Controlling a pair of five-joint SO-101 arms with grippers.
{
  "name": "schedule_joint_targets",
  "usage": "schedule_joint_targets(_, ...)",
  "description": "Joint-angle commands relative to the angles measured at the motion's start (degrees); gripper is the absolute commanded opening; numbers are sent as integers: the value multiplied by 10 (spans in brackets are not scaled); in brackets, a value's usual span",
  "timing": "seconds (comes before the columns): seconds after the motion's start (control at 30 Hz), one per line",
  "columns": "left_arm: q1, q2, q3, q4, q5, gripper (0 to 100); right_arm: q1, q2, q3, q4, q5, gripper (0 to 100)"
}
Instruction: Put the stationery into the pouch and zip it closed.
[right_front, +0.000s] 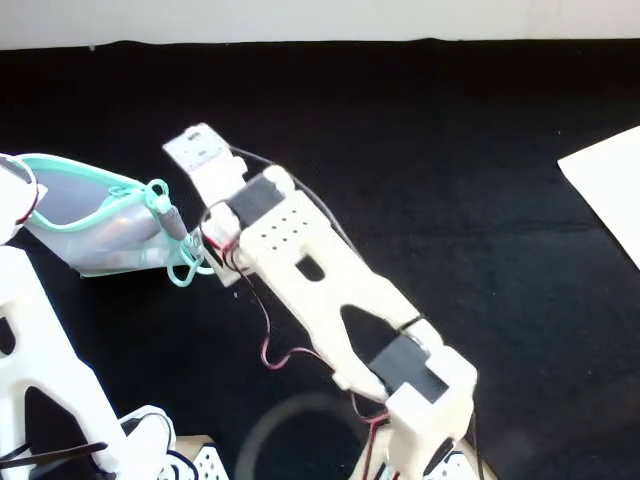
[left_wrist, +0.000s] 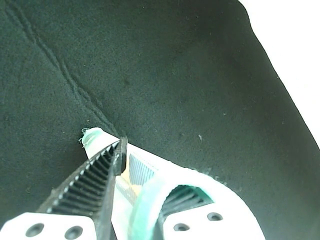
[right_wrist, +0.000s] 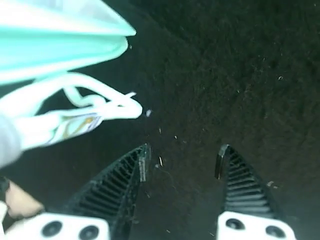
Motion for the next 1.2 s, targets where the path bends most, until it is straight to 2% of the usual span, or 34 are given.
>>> schedule_joint_targets(0.0, -7, 22, 3, -3, -12, 7, -27, -84, 79, -65, -29, 211)
schedule_joint_targets(0.17, -6, 22, 3, -3, -12, 7, -59, -180, 194, -130, -30, 211)
schedule_joint_targets(0.3, -5, 22, 3, -3, -12, 7, -55, -189, 235, -172, -30, 211)
schedule_joint_targets(0.73, -5, 22, 3, -3, -12, 7, -54, -187, 243, -271, -25, 211)
schedule_joint_targets(0.97, -5, 22, 3, 0, -12, 7, -51, -131, 243, -313, -23, 211)
schedule_joint_targets(1.17, -5, 22, 3, 0, -12, 7, -51, -109, 243, -320, 26, 190)
